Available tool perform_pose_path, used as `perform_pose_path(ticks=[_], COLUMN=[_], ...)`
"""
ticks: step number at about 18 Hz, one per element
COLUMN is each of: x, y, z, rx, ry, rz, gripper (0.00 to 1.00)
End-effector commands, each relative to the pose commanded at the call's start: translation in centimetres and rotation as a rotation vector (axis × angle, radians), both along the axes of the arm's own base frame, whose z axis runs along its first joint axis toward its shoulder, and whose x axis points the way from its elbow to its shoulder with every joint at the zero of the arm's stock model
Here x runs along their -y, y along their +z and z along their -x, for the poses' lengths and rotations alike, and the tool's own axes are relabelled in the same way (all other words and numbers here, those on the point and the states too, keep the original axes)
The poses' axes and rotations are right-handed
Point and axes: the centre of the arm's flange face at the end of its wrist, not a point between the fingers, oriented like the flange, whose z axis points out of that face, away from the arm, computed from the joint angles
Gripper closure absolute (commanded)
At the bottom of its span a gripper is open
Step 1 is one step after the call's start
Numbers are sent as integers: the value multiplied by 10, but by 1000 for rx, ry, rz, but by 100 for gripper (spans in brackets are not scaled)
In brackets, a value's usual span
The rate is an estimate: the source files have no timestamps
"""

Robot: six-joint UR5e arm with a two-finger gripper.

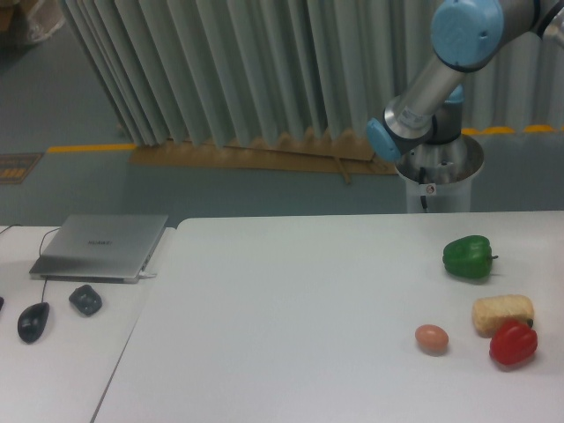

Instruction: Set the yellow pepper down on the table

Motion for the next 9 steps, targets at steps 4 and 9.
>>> perform_pose_path(ticks=[4,9], x=[0,-2], y=[-3,-12], z=[0,-3], rx=[4,19], ry=[3,-1], rz=[2,7], gripper=[0,0])
